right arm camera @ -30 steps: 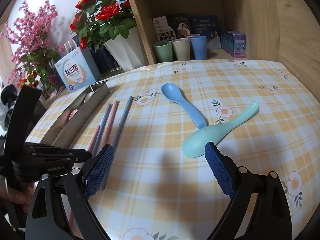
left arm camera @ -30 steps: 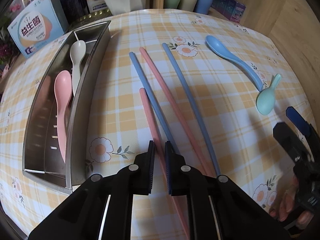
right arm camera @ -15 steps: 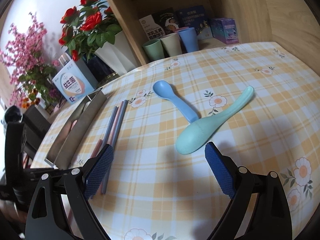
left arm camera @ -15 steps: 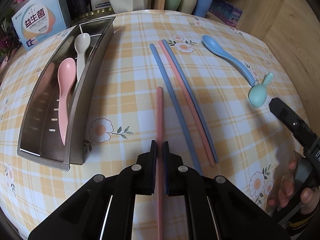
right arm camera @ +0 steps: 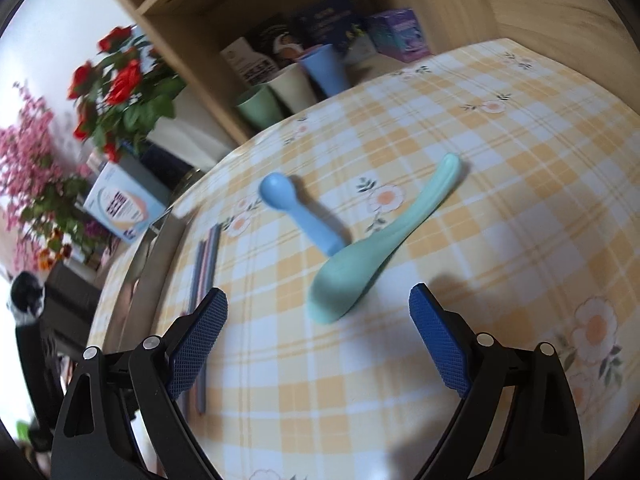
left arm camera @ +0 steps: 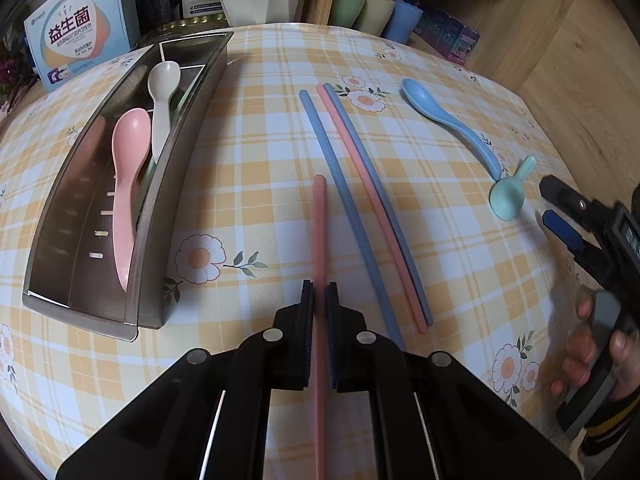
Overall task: Organize utensils
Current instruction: 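Close right tool on the teal spoon handle while left tool holds the pink chopstick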
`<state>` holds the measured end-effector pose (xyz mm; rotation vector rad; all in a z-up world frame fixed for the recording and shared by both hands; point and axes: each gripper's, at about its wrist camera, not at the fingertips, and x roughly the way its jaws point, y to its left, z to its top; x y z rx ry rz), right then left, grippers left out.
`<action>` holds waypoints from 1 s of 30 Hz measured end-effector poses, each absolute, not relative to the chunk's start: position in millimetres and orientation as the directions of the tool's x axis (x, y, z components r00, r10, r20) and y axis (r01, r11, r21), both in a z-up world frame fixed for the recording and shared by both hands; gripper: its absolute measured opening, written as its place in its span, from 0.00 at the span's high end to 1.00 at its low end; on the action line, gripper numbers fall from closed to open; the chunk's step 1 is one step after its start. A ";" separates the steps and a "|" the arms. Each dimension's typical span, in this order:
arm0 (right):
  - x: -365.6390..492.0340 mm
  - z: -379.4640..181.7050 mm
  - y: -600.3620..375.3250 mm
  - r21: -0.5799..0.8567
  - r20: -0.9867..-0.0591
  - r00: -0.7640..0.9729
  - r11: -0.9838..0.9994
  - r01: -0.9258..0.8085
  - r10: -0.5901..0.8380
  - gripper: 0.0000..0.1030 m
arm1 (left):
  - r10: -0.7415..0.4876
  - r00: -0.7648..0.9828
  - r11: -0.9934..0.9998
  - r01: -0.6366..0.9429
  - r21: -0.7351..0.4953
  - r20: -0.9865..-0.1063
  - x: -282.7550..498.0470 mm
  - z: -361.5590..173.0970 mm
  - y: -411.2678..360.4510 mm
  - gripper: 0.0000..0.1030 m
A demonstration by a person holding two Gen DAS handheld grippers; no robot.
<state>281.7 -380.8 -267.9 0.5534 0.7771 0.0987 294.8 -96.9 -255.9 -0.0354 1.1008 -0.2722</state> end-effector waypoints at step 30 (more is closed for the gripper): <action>308.7 -259.8 -346.0 0.220 -0.774 0.623 0.971 0.093 0.116 0.90 | -0.330 0.417 0.941 0.212 -0.262 -0.847 295.2 -258.2 -82.7 0.94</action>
